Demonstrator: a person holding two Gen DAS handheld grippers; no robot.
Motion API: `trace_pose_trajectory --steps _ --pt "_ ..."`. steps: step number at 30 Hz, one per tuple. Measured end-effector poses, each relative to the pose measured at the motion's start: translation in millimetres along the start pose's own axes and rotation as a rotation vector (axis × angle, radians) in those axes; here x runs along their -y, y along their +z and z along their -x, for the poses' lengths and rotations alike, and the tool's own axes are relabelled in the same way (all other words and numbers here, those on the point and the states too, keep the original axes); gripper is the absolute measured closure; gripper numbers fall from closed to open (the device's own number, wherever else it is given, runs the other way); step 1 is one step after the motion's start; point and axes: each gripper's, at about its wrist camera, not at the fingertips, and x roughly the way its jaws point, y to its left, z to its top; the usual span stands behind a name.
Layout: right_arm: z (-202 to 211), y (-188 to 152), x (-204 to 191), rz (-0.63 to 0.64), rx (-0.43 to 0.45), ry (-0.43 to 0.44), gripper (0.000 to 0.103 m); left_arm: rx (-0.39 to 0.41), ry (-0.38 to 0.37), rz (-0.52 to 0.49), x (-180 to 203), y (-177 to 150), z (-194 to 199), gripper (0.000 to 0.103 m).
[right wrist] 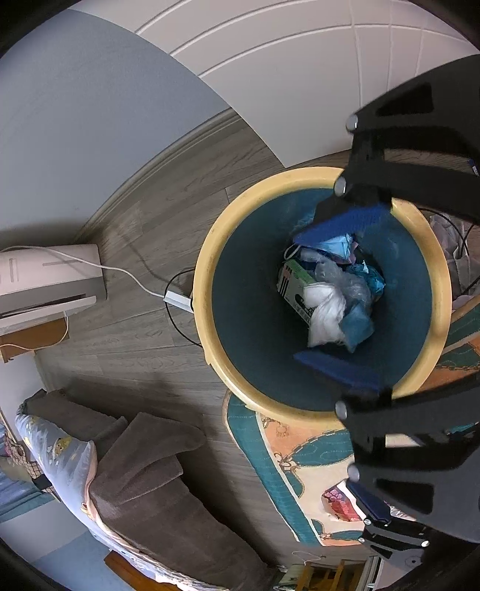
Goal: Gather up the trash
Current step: 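Open both tools to drop the tissue and mask into the bin, then move both open tools back over the remaining trash on the cushion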
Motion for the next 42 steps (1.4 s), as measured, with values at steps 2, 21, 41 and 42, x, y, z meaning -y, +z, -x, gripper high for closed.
trace_pose_trajectory --steps 2,21,41,42 --pt "1.5 0.6 -5.2 0.003 -0.004 0.001 0.017 0.012 0.021 -0.002 -0.7 -5.0 6.7 0.023" --pt "47.5 -13.6 -129.9 0.175 0.039 0.060 0.006 0.049 0.196 0.246 -143.4 -97.7 128.1 0.010" --pt "-3.5 -81.3 -258.8 0.420 -0.133 0.081 0.006 -0.046 0.317 0.552 -266.6 -212.2 146.4 0.010" --pt "-7.3 -84.2 -261.8 0.429 -0.143 0.076 0.006 -0.057 0.316 0.551 -268.4 -213.5 142.4 0.010"
